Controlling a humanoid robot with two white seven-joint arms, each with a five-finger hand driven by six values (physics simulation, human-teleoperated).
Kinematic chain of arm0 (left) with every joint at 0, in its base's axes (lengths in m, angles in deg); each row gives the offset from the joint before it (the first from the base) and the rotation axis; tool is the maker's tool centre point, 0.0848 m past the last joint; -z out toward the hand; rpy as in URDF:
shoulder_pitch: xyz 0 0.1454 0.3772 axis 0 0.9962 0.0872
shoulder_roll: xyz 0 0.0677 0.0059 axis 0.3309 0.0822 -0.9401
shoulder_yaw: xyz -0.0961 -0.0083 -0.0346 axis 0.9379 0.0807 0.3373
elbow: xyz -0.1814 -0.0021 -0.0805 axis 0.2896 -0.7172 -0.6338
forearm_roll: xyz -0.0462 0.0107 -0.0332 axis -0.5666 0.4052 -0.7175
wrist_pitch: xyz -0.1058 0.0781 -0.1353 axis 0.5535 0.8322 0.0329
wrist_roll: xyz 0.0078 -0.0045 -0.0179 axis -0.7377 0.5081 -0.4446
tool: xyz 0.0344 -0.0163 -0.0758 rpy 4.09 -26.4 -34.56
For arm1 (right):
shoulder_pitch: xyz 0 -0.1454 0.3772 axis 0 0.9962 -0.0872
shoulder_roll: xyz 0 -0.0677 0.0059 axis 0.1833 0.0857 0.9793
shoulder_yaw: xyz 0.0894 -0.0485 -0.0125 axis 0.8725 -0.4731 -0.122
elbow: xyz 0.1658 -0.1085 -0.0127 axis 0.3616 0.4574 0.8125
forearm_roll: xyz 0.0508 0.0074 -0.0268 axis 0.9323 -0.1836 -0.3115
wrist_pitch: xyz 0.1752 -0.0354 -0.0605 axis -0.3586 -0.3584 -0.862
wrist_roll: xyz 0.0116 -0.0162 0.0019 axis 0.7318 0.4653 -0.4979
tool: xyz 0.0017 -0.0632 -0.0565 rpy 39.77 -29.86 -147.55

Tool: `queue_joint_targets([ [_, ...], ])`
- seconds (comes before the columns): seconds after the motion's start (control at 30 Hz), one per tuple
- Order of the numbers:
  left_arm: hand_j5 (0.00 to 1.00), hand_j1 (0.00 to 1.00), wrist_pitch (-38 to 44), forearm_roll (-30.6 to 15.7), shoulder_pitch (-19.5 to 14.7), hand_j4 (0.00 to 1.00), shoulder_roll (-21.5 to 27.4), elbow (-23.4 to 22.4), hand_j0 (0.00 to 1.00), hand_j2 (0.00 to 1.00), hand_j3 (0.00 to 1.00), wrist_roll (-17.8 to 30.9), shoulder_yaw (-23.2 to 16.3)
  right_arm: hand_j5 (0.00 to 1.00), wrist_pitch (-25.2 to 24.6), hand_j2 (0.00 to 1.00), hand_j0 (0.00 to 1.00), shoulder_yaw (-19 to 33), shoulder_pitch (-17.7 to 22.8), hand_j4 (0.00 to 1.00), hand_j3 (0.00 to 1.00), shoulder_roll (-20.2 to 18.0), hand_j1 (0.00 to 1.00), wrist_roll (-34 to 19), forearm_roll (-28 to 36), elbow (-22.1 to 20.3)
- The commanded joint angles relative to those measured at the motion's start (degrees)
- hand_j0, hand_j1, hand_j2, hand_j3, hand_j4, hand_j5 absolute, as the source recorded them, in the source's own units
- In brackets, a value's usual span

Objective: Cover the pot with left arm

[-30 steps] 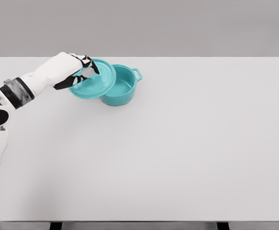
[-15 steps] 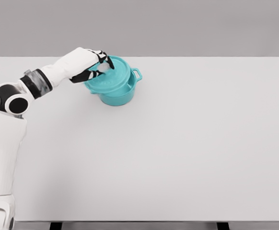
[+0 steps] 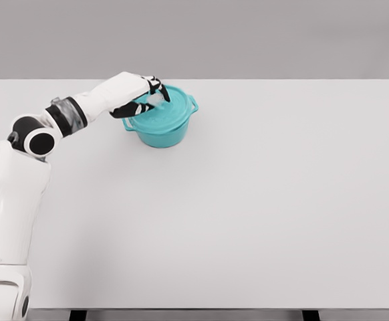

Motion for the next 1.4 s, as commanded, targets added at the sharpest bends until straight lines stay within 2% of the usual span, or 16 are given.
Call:
queue_joint_targets([
  [0.0, 0.49, 0.49, 0.2, -0.4, -0.2, 0.49, 0.0, -1.8, 0.49, 0.49, 0.49, 0.0, 0.1, 1.00, 0.0, 1.00, 1.00, 0.0, 0.0, 1.00, 1.00, 0.0, 1.00, 0.0, 0.0, 0.0],
  [0.1, 0.49, 0.49, 0.2, -0.4, -1.1, 0.49, -0.7, -4.2, 0.49, 0.49, 0.49, 0.0, 0.1, 1.00, 0.0, 1.00, 1.00, 0.0, 0.0, 1.00, 1.00, 0.0, 1.00, 0.0, 0.0, 0.0],
  [0.43, 0.49, 0.49, 0.2, -0.3, -1.7, 0.49, -0.8, -4.9, 0.49, 0.49, 0.49, 0.0, 0.0, 1.00, 0.0, 1.00, 1.00, 0.0, 0.0, 1.00, 1.00, 0.0, 1.00, 0.0, 0.0, 0.1],
  [0.87, 0.50, 0.50, 0.2, 0.1, -4.0, 0.50, -1.3, -9.7, 0.50, 0.50, 0.50, 0.0, 0.0, 1.00, 0.0, 1.00, 1.00, 0.0, 0.0, 1.00, 1.00, 0.0, 1.00, 0.0, 0.0, 0.0],
  [0.93, 0.50, 0.50, 0.2, 0.1, -4.9, 0.50, -1.3, -11.3, 0.50, 0.50, 0.50, 0.0, -1.0, 1.00, 0.0, 1.00, 1.00, 0.0, 0.0, 1.00, 1.00, 0.0, 1.00, 0.0, 0.0, 0.1],
  [1.1, 0.50, 0.50, 0.2, 0.1, -5.5, 0.50, -1.3, -12.1, 0.50, 0.50, 0.50, 0.0, -1.2, 1.00, 0.0, 1.00, 1.00, 0.0, 0.0, 1.00, 1.00, 0.0, 1.00, 0.0, 0.0, 0.0],
  [1.37, 0.56, 0.56, 0.2, 0.1, -6.6, 0.56, -1.2, -14.1, 0.56, 0.56, 0.56, 0.0, -1.8, 1.00, 0.0, 1.00, 1.00, 0.0, 0.0, 1.00, 1.00, 0.0, 1.00, 0.0, 0.0, 0.0],
])
